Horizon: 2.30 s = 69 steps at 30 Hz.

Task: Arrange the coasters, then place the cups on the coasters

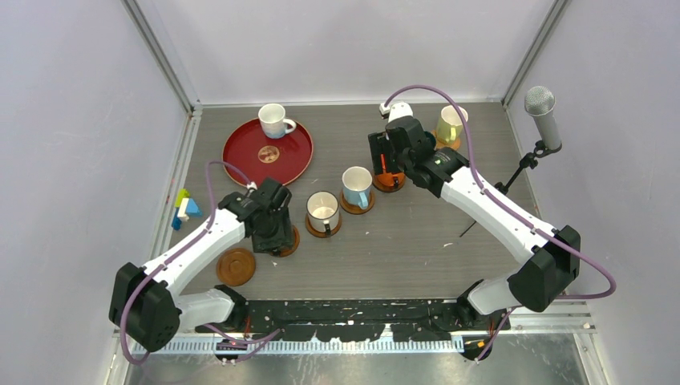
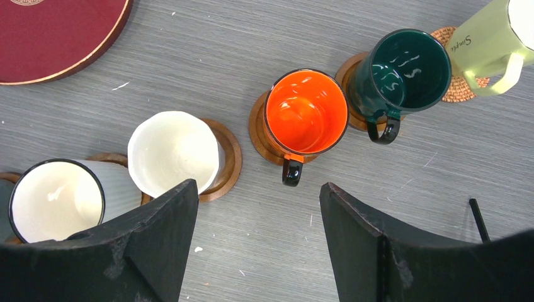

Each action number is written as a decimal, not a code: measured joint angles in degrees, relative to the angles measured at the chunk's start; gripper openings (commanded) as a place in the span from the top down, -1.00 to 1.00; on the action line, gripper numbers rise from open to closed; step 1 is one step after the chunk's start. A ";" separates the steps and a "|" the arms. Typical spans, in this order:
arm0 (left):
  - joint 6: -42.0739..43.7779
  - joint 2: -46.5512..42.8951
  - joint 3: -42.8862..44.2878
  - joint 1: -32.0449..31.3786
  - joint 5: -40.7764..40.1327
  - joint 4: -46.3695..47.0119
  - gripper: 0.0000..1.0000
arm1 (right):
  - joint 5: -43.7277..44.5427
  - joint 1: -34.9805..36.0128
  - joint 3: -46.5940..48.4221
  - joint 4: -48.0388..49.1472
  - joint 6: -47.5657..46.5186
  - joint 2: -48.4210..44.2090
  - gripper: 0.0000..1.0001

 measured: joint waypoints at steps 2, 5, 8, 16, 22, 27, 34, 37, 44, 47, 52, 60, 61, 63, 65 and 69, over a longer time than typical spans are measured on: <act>0.04 0.00 0.00 -0.52 0.46 0.35 -0.25 | 0.02 0.00 0.00 0.00 0.02 0.00 -0.51; 0.31 0.00 0.00 -1.79 0.96 1.22 -0.38 | 0.02 0.00 0.00 0.00 0.02 0.00 -0.51; 0.92 0.00 0.00 -2.84 1.60 1.92 -0.41 | 0.02 0.00 0.00 0.00 0.02 0.00 -0.51; 2.67 0.00 0.00 -4.61 3.89 4.17 -0.42 | 0.02 0.00 0.00 0.00 0.20 0.00 -0.51; 3.54 0.00 0.13 -5.42 4.68 4.96 -0.46 | 0.00 0.00 0.00 0.00 0.37 0.02 -0.51; 5.18 -0.15 0.87 -5.42 4.70 4.02 -0.64 | -0.07 0.00 0.02 0.00 0.42 0.02 -0.51; 12.11 -8.15 5.70 -5.42 4.74 -0.39 -0.99 | -1.01 0.00 0.26 0.02 0.37 0.22 -0.52; 16.11 -11.78 9.55 -5.42 4.61 -2.03 -0.99 | -1.97 0.00 1.42 0.02 0.11 1.11 -0.52; 26.73 -2.05 27.04 0.11 2.73 -3.04 -0.99 | -4.28 0.00 5.29 0.24 -1.92 4.39 -0.52; 29.22 7.80 34.99 8.02 5.11 -2.75 -0.99 | -4.92 -0.13 7.10 0.37 -2.97 6.23 -0.52; 30.14 25.70 47.71 16.76 4.22 -1.42 -0.99 | -7.04 -1.70 10.08 0.39 -3.98 9.29 -0.51; 29.97 42.73 66.79 19.85 2.75 1.07 -1.00 | -12.52 -6.36 21.77 -1.77 -7.74 20.35 -0.48; 29.86 44.94 70.01 20.72 3.32 1.14 -0.99 | -13.66 -6.64 24.48 -2.43 -8.57 22.75 -0.47; 29.70 48.59 75.06 22.97 5.33 1.05 -0.99 | -16.57 -6.91 31.06 -3.61 -10.34 28.55 -0.47; 29.59 50.66 77.57 25.33 6.88 0.92 -0.99 | -19.34 -6.91 37.55 -4.48 -11.74 34.21 -0.47; 29.62 51.08 76.50 30.10 9.16 0.00 -0.99 | -25.14 -6.88 55.04 -6.32 -13.92 48.17 -0.46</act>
